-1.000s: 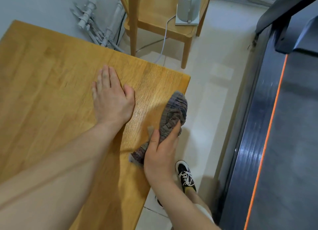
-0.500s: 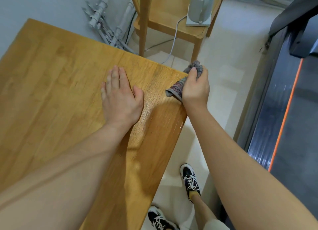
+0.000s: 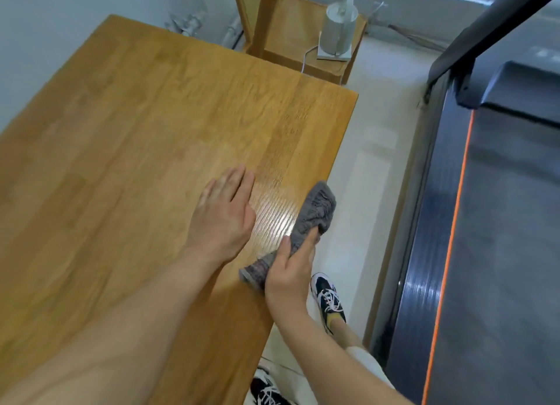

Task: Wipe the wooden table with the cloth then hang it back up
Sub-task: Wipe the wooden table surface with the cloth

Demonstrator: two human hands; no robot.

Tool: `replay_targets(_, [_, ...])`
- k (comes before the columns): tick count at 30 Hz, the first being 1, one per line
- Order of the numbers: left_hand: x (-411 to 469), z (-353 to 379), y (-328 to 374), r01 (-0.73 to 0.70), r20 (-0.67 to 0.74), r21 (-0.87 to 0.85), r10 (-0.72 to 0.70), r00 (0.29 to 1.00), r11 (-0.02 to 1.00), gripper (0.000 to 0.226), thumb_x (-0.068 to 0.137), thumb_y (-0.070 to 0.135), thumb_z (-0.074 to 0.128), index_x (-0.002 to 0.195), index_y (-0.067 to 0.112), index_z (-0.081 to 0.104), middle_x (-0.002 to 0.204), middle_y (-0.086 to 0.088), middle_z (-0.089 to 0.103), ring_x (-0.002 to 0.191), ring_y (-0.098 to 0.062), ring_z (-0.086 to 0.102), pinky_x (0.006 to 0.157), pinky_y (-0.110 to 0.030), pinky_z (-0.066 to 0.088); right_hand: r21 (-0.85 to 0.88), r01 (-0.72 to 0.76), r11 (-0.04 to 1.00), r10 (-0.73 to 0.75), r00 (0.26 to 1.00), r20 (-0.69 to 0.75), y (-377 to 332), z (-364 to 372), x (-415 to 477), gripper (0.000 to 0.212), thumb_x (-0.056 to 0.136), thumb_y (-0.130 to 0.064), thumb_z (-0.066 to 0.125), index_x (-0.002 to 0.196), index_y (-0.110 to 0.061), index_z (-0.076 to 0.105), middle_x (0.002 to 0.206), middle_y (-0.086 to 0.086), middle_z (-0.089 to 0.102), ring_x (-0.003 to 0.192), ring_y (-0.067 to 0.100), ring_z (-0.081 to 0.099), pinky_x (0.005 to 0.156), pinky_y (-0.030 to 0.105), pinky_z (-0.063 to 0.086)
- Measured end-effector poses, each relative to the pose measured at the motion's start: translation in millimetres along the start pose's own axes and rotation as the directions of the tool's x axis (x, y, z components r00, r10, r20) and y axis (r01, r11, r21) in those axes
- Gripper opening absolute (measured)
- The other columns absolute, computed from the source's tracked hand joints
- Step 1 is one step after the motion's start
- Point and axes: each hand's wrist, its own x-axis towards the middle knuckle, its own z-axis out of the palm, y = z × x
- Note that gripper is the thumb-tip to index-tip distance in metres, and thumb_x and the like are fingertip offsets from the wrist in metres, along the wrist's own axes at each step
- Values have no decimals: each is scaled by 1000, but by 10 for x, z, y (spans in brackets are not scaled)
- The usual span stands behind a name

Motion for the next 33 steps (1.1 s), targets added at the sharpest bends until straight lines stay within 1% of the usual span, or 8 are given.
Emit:
replay_targets(3, [-651,-8,-72,-27,5,26,27,1000,999,56,94,28,32,146,10,36,152,-8,36,142,-22,26,116,-39,17,-73,-20,997,24,998,51,-26,-49,-144,64,103,-33,31,152,-12,-3,160,7,10,146,19,13,104,13,8])
replay_targets(11, [-908,41,-173,32,0,-3,-32,999,999,54,93,30,33,145,16,39,152,-3,37,142,-17,27,117,-42,19,-215,-93,972,62,987,-146,-508,-8,1027,59,104,-32,28,153,-10,4,149,17,37,129,34,43,97,38,39])
replay_targets(13, [-917,44,-183,33,-2,-1,-33,999,999,54,93,30,33,145,16,39,153,-2,36,142,-17,26,117,-42,18,-150,-86,985,68,990,-120,-411,3,895,59,104,-34,28,153,-12,5,149,12,38,132,31,41,100,33,36])
replay_targets(17, [-887,37,-122,44,-31,5,-44,999,999,55,90,29,34,144,16,41,150,-2,39,141,-18,30,115,-43,22,-3,11,1000,-11,999,-30,55,32,-128,60,104,-29,32,153,-14,2,157,4,20,139,7,20,96,-1,8])
replay_targets(21, [-903,38,-141,62,-53,-50,-65,997,997,55,90,30,32,142,14,45,149,-3,42,140,-19,32,115,-44,23,20,-4,1000,3,998,61,352,79,-1027,64,102,-27,35,152,-13,-3,156,2,16,135,0,15,94,-8,6])
replay_targets(24, [-913,31,-138,55,-74,-101,-63,995,993,55,90,29,31,139,10,49,145,-8,47,137,-24,37,112,-47,30,-85,-4,996,8,999,46,256,42,-772,66,103,-30,33,152,-7,-4,159,10,10,144,19,13,105,7,5])
replay_targets(29, [-1488,27,-212,88,-44,-92,-92,995,992,59,93,32,24,147,12,35,153,-5,35,143,-22,26,117,-39,17,-147,-40,988,28,996,-83,-137,32,9,60,104,-30,29,152,-7,2,153,16,29,136,31,35,103,35,32])
replay_targets(33, [-2058,-33,-457,98,-36,-72,-101,994,993,57,93,33,26,145,13,39,152,-5,36,142,-22,28,114,-38,16,-179,-6,984,-7,997,-71,51,93,-563,59,104,-29,29,152,-9,2,152,15,29,134,31,36,99,30,32])
